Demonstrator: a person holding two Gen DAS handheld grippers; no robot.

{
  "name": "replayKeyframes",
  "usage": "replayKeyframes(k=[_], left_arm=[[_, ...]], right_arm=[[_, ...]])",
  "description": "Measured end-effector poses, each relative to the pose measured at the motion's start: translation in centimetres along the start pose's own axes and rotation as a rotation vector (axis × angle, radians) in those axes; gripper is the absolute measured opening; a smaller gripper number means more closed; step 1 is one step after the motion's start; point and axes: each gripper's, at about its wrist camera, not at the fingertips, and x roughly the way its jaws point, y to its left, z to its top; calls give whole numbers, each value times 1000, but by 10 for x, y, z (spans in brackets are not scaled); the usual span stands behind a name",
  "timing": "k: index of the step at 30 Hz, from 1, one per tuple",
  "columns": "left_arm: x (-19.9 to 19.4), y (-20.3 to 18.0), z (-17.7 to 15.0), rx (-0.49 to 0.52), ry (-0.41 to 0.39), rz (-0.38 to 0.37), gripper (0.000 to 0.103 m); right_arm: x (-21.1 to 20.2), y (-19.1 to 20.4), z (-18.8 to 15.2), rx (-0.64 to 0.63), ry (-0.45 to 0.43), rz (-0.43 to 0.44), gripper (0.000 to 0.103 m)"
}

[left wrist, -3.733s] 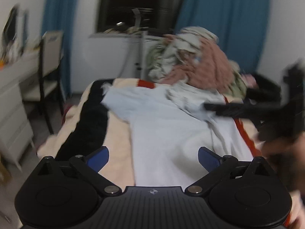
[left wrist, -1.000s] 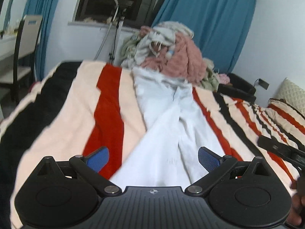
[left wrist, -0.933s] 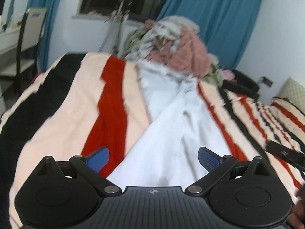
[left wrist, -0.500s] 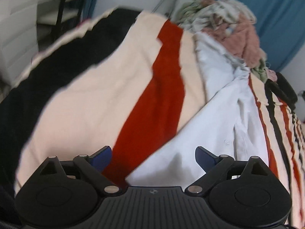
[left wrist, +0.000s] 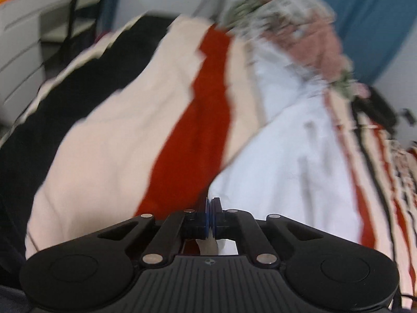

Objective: Fold clothes

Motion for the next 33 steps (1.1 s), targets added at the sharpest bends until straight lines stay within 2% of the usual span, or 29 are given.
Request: replayKeyframes(k=[2, 4, 7, 9, 11, 14, 17, 18, 20, 21, 23, 25, 26, 29, 31, 33], left_arm=[[-26, -23, -3, 91, -77, -43, 2], [-55, -53, -10, 198, -146, -117, 2], [-77, -102, -25, 321, -160, -237, 2], [-76, -134, -40, 393, -122, -310, 2], [-59, -159, -56, 435, -53, -346, 2], [-15, -181, -81, 478, 74, -328, 2], [20, -182, -95, 491, 188, -321, 6], [22, -178, -95, 485, 203, -322, 11], [16, -168, -85, 447, 193, -344, 27], [9, -159, -77, 418, 176, -366, 41], [-5, -140, -61, 357, 140, -409, 51], [-13, -117, -43, 286, 107, -422, 65], [-14, -104, -35, 246, 92, -418, 67], [2, -60, -15, 45, 85, -373, 72], [31, -32, -5, -103, 149, -351, 72], [57, -22, -7, -178, 241, -363, 71]], right_arm=[[-4, -8, 5, 12, -13, -7, 92], [-7, -16, 8, 25, -25, -19, 92], [-7, -27, 11, 51, -31, -41, 92], [-5, -34, 11, 72, -14, -40, 92], [-2, -39, 10, 95, 6, -31, 92], [4, -46, 8, 132, 50, -11, 92], [14, -54, -1, 196, 130, 31, 92], [18, -56, -5, 224, 157, 41, 92], [24, -61, -13, 278, 209, 62, 92], [27, -64, -17, 305, 236, 73, 92], [34, -69, -25, 360, 288, 94, 91], [40, -73, -33, 411, 341, 111, 76], [44, -73, -37, 421, 367, 99, 69], [52, -73, -48, 449, 436, 72, 65], [57, -71, -56, 464, 487, 66, 64], [62, -69, -65, 478, 554, 73, 64]])
